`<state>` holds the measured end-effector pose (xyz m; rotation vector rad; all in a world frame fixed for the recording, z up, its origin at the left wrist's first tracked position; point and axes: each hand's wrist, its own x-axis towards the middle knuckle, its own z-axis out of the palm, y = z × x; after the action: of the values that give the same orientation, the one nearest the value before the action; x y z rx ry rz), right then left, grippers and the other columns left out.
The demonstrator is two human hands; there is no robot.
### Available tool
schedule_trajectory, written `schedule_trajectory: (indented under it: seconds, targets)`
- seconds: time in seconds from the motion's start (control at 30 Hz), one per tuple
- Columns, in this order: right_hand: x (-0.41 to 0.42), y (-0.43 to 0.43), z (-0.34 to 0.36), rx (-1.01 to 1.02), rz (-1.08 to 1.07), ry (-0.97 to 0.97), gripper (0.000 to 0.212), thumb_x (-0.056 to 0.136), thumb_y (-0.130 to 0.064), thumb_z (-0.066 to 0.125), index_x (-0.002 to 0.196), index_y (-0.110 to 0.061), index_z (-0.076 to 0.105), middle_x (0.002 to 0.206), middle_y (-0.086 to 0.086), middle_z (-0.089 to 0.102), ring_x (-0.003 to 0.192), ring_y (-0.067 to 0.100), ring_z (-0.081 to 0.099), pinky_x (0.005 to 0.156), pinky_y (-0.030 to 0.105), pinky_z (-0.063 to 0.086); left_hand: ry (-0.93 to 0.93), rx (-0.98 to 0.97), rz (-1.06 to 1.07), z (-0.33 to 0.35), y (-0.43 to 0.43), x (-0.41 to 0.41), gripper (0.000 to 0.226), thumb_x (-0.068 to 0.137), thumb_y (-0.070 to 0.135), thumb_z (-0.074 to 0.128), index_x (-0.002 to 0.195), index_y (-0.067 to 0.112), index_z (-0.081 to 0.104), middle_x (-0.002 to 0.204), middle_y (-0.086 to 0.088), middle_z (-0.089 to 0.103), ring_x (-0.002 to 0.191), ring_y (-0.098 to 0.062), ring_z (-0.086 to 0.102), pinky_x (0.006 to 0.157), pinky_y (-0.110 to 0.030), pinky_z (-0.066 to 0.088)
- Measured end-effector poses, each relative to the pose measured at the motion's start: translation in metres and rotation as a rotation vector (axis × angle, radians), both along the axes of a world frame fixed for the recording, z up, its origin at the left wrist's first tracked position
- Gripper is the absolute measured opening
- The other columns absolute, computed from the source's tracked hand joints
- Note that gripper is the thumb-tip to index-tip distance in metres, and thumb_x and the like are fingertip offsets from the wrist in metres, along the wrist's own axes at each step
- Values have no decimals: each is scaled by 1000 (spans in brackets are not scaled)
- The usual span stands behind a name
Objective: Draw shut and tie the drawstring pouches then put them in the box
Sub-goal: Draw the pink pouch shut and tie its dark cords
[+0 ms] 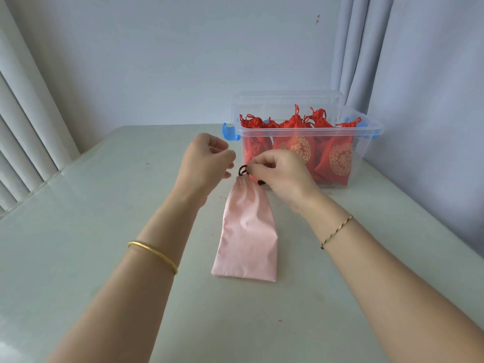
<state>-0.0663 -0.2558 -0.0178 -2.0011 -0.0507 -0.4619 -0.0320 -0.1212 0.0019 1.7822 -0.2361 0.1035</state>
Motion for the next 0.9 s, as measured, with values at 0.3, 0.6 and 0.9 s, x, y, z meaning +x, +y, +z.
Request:
schedule_trajectory:
  seconds: [0.3, 0.6, 0.9]
  targets:
    - [0, -3, 2, 493, 35, 244, 11, 83, -3, 61, 72, -2, 60, 53, 1, 41, 45, 7, 34, 39, 17, 26, -296, 400, -88, 7, -4, -14, 15, 75, 14, 69, 71, 28, 64, 87, 11, 47, 73, 2, 48, 60, -5, 36]
    - [0, -5, 4, 763, 101, 332, 25, 85, -1, 58, 61, -7, 54, 55, 3, 44, 43, 7, 34, 37, 17, 22, -427, 563, 4, 7, -3, -14, 14, 78, 19, 69, 74, 32, 66, 97, 1, 45, 97, -20, 51, 77, -21, 34]
    - [1, -3, 3, 864, 149, 360, 22, 85, -2, 59, 64, -6, 57, 48, 0, 47, 40, 5, 36, 35, 14, 24, -496, 624, 61, 1, -7, -11, 7, 80, 17, 68, 84, 22, 71, 95, 1, 47, 97, -23, 53, 77, -26, 39]
